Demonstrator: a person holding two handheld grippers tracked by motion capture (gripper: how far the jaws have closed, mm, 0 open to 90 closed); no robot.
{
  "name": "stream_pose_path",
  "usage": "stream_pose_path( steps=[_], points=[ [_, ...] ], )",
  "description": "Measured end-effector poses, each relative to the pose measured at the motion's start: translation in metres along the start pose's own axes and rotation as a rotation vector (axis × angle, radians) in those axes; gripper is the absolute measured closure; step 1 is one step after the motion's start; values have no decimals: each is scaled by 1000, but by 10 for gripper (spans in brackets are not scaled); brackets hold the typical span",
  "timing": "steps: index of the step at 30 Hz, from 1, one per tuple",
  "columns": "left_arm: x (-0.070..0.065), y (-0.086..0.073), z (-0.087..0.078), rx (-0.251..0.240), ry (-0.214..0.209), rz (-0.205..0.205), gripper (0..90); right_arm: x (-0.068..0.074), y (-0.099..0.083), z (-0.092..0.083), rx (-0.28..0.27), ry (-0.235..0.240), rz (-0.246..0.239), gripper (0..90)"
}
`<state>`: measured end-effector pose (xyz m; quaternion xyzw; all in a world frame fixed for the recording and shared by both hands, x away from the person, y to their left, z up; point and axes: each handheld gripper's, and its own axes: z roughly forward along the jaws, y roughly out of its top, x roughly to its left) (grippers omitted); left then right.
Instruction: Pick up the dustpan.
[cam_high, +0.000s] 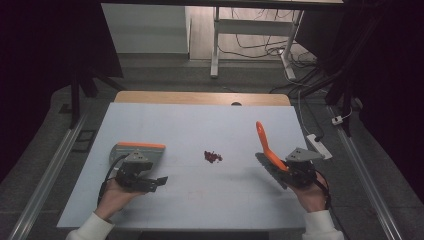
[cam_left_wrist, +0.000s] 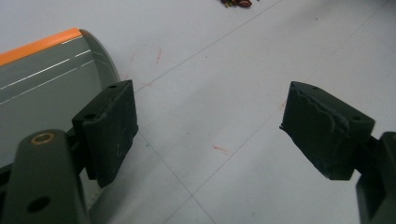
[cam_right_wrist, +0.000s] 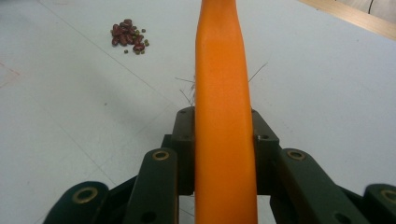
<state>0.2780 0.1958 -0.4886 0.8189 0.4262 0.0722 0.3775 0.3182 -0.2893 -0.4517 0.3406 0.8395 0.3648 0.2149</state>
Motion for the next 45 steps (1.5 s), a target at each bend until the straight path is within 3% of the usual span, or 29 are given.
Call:
stream_pose_path(
  steps=[6, 31, 43, 45],
  points=[
    [-1, 0, 1, 2, 20, -1, 195, 1, 0, -1, 0, -2, 1, 699],
    [-8, 9, -6, 12, 25, 27, 195, -1, 3, -5, -36, 13, 32, 699],
    [-17, 29, -17, 20, 40, -7, 195, -5, 6, -13, -75, 17, 50, 699],
    [-18, 33, -19, 23, 61, -18, 195, -6, 6, -12, -79, 21, 54, 699]
  ],
)
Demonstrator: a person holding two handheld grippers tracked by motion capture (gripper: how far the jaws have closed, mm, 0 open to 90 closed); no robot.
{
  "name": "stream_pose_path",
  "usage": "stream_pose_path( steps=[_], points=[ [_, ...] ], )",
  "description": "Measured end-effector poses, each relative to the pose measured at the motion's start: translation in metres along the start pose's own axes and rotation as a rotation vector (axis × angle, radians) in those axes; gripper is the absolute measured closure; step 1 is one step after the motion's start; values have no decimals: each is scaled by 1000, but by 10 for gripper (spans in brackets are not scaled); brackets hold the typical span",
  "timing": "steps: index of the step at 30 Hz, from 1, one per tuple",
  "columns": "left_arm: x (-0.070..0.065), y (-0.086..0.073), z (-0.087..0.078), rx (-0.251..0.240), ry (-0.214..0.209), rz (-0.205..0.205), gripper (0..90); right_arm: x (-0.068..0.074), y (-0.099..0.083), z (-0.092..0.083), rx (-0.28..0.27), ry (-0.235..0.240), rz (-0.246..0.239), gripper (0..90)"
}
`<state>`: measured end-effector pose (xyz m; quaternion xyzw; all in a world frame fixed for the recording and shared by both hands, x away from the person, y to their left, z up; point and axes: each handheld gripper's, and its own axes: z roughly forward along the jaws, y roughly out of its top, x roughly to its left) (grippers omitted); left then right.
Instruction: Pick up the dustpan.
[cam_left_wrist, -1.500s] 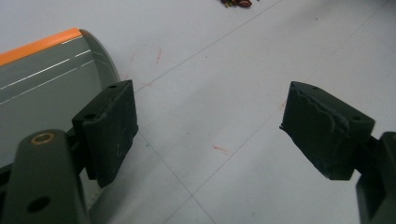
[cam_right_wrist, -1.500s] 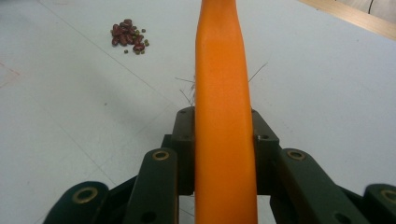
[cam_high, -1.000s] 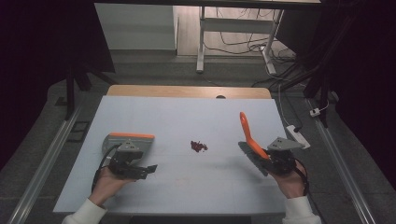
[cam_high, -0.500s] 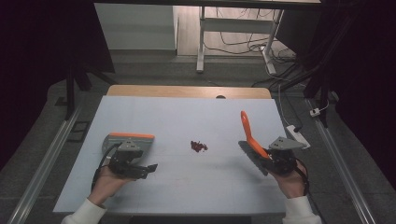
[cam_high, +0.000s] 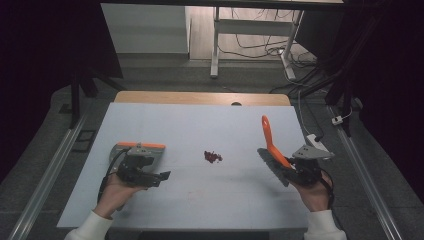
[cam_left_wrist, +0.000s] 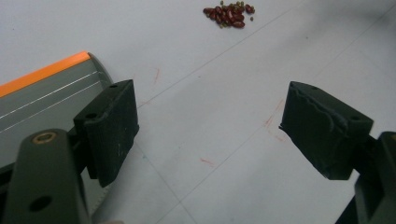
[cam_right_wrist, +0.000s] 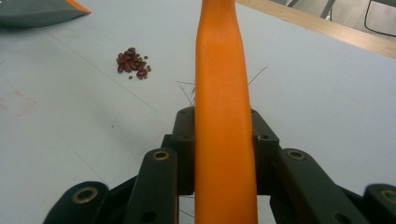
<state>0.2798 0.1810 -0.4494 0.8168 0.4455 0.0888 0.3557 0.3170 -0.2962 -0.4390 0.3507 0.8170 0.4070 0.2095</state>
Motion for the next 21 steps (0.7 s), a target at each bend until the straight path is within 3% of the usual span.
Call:
stream_pose_path(
  steps=[3, 5, 21],
  points=[
    [1, 3, -3, -6, 8, -28, 204, 1, 0, 1, 5, -1, -9, 699],
    [3, 3, -5, 15, 27, -31, 207, 1, 0, 1, 4, -1, -10, 699],
    [24, -15, -31, 34, 85, -120, 217, 8, -1, 8, 35, -1, -34, 699]
  ],
)
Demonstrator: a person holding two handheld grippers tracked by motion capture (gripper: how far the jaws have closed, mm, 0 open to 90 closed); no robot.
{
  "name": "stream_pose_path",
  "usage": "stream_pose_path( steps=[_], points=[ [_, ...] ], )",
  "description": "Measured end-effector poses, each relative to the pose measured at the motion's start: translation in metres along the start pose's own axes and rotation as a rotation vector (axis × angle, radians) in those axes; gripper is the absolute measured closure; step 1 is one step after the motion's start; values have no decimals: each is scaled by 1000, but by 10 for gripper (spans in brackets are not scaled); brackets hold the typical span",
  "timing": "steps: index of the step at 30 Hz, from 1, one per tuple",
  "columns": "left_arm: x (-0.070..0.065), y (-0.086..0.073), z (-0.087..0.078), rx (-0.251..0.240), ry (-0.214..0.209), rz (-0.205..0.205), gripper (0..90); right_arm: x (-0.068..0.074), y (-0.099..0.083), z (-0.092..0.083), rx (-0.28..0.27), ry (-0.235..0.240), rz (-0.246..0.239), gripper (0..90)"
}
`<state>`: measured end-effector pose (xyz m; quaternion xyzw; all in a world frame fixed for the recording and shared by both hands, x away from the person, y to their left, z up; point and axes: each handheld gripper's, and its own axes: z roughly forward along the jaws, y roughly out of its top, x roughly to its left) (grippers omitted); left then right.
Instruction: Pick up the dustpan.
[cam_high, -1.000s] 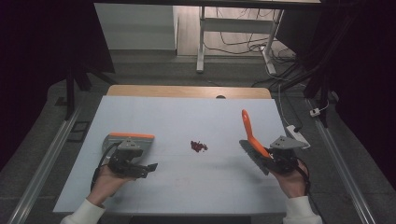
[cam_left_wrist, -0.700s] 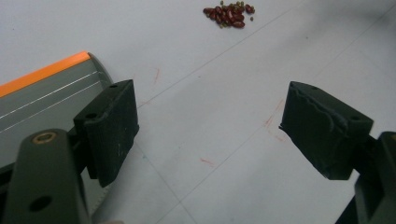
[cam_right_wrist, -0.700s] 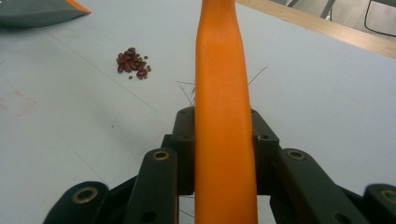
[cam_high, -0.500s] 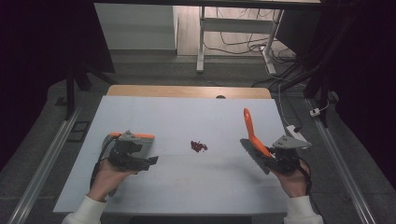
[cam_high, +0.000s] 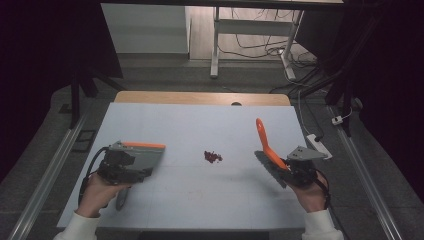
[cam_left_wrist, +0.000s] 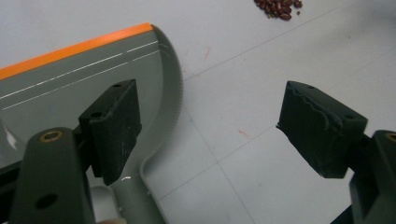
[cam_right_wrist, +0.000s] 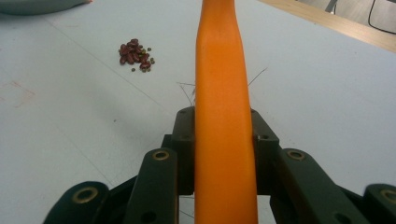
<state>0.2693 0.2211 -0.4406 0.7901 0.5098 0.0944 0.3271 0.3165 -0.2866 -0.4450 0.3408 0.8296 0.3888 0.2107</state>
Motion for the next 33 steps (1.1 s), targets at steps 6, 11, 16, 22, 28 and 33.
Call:
stream_pose_path(
  steps=[6, 11, 16, 22, 28, 33],
  points=[
    [9, -6, -3, 12, 18, -30, 217, 1, 0, 0, -2, -1, -4, 699],
    [15, -14, -1, 45, 28, -54, 212, 0, 0, 1, 0, 4, 2, 699],
    [21, -25, 0, 63, 57, -112, 211, 0, 0, 2, 2, 8, 0, 699],
    [23, -32, 10, 90, 68, -144, 188, 1, 0, 4, 7, 14, -5, 699],
    [26, -43, 12, 101, 76, -169, 180, 1, 0, 3, 4, 9, 0, 699],
    [32, -51, 16, 109, 89, -212, 177, 2, 0, 4, 6, 11, -4, 699]
  ],
)
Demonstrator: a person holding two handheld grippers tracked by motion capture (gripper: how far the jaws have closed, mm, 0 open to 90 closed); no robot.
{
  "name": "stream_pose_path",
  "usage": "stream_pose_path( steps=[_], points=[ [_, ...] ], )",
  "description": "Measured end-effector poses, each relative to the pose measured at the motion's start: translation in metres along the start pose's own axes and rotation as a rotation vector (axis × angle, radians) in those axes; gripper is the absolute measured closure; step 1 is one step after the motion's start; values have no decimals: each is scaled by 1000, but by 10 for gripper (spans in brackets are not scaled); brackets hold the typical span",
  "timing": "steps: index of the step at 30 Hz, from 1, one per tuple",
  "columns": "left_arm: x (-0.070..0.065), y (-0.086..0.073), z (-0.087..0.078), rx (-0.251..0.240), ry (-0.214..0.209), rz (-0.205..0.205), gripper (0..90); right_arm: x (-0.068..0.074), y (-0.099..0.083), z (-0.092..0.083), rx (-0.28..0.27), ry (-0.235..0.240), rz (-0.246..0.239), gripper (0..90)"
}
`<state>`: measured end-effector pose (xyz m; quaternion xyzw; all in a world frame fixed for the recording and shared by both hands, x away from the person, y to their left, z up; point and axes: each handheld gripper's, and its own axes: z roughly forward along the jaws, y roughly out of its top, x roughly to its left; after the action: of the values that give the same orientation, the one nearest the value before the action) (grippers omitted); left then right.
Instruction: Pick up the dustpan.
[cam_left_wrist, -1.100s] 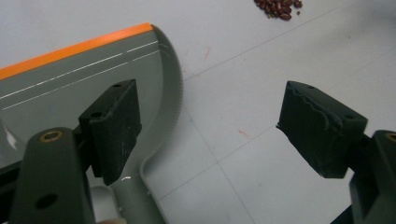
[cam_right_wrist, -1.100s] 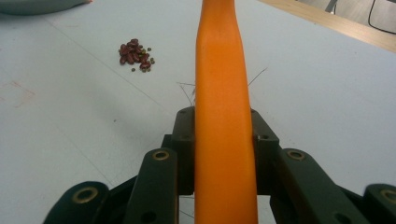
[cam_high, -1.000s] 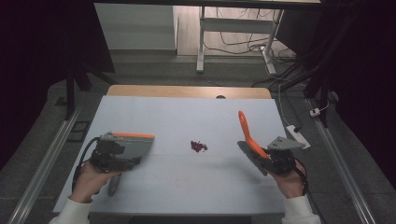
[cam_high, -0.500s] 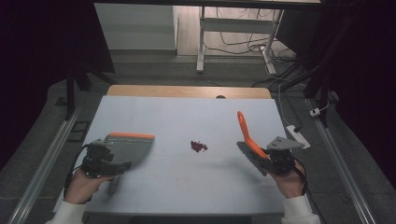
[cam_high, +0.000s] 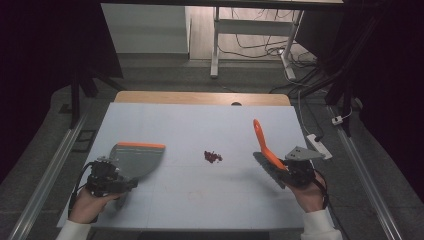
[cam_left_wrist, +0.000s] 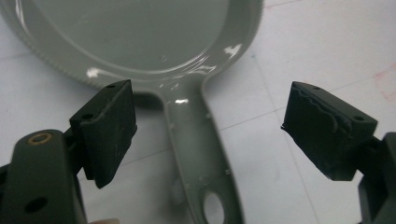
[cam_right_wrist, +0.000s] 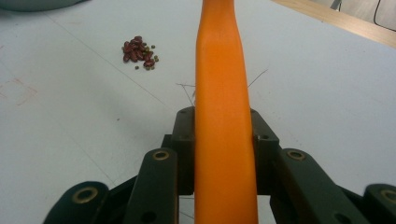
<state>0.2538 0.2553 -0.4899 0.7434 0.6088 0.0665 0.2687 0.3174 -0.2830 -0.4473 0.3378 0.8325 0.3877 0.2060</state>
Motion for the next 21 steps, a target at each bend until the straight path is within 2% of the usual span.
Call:
stream_pose_path(
  steps=[5, 9, 14, 21],
  points=[
    [-1, -3, 7, 30, 10, -3, 158, 0, 0, 1, 6, 1, 0, 699],
    [2, -5, 8, 30, 18, -30, 153, 0, 0, 1, 5, 2, 3, 698],
    [8, -8, 11, 34, 4, -58, 153, -1, -1, 0, 4, 0, 4, 698],
    [15, -8, 26, 40, -3, -109, 172, 1, 0, 3, 9, 2, -3, 699]
  ],
)
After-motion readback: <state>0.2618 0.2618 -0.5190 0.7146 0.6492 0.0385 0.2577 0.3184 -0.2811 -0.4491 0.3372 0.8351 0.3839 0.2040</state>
